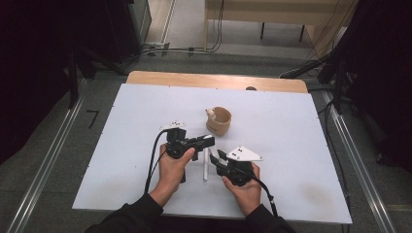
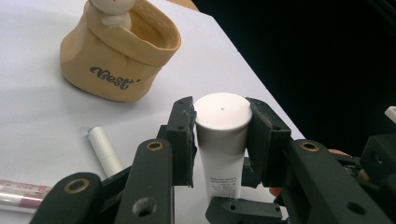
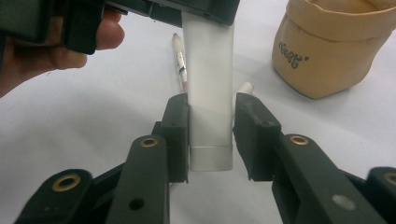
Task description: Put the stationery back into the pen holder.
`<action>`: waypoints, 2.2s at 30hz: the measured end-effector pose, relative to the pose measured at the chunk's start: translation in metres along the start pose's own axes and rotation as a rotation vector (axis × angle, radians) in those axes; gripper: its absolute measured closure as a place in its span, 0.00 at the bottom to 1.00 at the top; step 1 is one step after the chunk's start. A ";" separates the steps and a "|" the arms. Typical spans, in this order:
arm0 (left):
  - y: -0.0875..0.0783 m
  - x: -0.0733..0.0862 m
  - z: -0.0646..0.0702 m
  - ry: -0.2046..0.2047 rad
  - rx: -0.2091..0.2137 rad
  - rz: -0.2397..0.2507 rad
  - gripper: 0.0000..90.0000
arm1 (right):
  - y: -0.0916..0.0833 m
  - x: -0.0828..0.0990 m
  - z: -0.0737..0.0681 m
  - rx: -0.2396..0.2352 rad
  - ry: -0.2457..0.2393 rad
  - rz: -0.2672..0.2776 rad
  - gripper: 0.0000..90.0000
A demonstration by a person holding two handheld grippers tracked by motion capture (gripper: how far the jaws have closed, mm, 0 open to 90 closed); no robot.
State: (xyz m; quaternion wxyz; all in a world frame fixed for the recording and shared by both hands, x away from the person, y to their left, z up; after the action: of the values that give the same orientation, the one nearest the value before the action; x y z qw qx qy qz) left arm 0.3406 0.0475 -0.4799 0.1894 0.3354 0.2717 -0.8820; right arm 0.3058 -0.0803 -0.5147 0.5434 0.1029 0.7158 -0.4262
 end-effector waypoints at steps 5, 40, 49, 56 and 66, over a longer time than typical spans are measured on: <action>0.000 0.000 -0.002 0.021 -0.026 0.001 0.73 | 0.001 0.002 0.001 -0.001 0.003 -0.024 0.66; 0.012 -0.052 -0.008 0.086 -0.122 0.075 0.73 | 0.003 0.015 0.014 0.013 0.054 -0.129 0.43; 0.021 -0.068 -0.005 0.087 -0.132 0.104 0.73 | 0.003 0.014 0.013 0.011 0.056 -0.121 0.41; 0.030 -0.082 0.001 0.109 -0.141 0.120 0.73 | 0.003 0.014 0.014 0.018 0.055 -0.119 0.36; 0.036 -0.096 0.004 0.139 -0.179 0.157 0.72 | 0.003 0.014 0.014 0.031 0.055 -0.129 0.28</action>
State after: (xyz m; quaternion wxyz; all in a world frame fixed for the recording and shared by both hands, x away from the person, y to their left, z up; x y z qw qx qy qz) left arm 0.4247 0.0315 -0.4239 0.2677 0.3975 0.3347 -0.8114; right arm 0.3120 -0.0929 -0.5294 0.4932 0.0768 0.7291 -0.4683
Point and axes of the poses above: each handheld gripper's, and its own axes: y roughly forward along the jaws, x roughly out of its underside, z roughly to its right, the point moved 6 cm from there along y, roughly forward along the jaws, and after that the axes turned 3 degrees about -y, right-handed, at the moved point
